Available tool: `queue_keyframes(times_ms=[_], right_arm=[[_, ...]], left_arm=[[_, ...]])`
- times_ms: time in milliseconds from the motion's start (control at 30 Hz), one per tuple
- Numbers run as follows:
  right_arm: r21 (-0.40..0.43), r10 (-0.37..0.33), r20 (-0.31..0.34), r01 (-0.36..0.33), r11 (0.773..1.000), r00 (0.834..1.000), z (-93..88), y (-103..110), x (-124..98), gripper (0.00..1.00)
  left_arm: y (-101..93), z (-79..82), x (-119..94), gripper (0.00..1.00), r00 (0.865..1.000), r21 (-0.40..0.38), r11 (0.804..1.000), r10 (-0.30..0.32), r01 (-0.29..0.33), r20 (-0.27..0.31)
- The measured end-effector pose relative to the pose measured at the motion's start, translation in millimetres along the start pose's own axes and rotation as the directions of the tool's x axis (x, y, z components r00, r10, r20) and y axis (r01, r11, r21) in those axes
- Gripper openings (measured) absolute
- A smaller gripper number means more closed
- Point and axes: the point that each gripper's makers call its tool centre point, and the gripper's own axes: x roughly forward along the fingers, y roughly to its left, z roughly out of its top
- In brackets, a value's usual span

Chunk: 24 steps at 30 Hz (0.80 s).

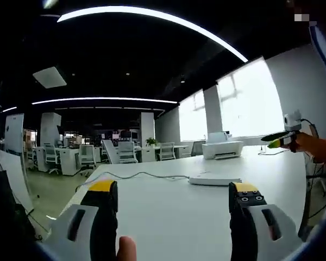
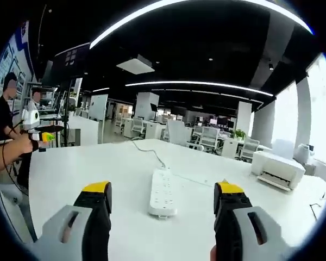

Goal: Pick up the power strip scattered on the table, fix it on the side mounting bracket of the table, and press the switch

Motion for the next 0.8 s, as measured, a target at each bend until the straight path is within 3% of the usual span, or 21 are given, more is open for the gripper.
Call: queue_keyframes(times_ms=[233,467,533,800], right_arm=[[-0.01,0.013,-0.056,-0.014,1.0,0.998,-9.0,-1.8,29.2,0.76],[0.012,0.032,-0.089,-0.031,0.999,0.996,-6.8,-1.6,56.7,0.78],[-0.025,0.021,-0.126,-0.024,0.999,0.992,-10.3,-2.5,66.0,0.77],[-0.037,0.033,-0.193,-0.041,0.998,0.981,-17.8,1.7,95.8,0.8]], left_arm=[[-2.4,-1.5,-1.9,0.88,1.0,-0.002,1.0,-0.005,0.005,-0.002],[-4.2,1.9,-1.7,0.88,1.0,0.003,1.0,-0.004,0.004,0.005],[-5.4,2.8,-0.1,0.88,1.0,0.004,1.0,-0.005,0.004,0.008],[-10.5,3.4,3.7,0.88,1.0,-0.004,1.0,-0.013,0.013,0.019]])
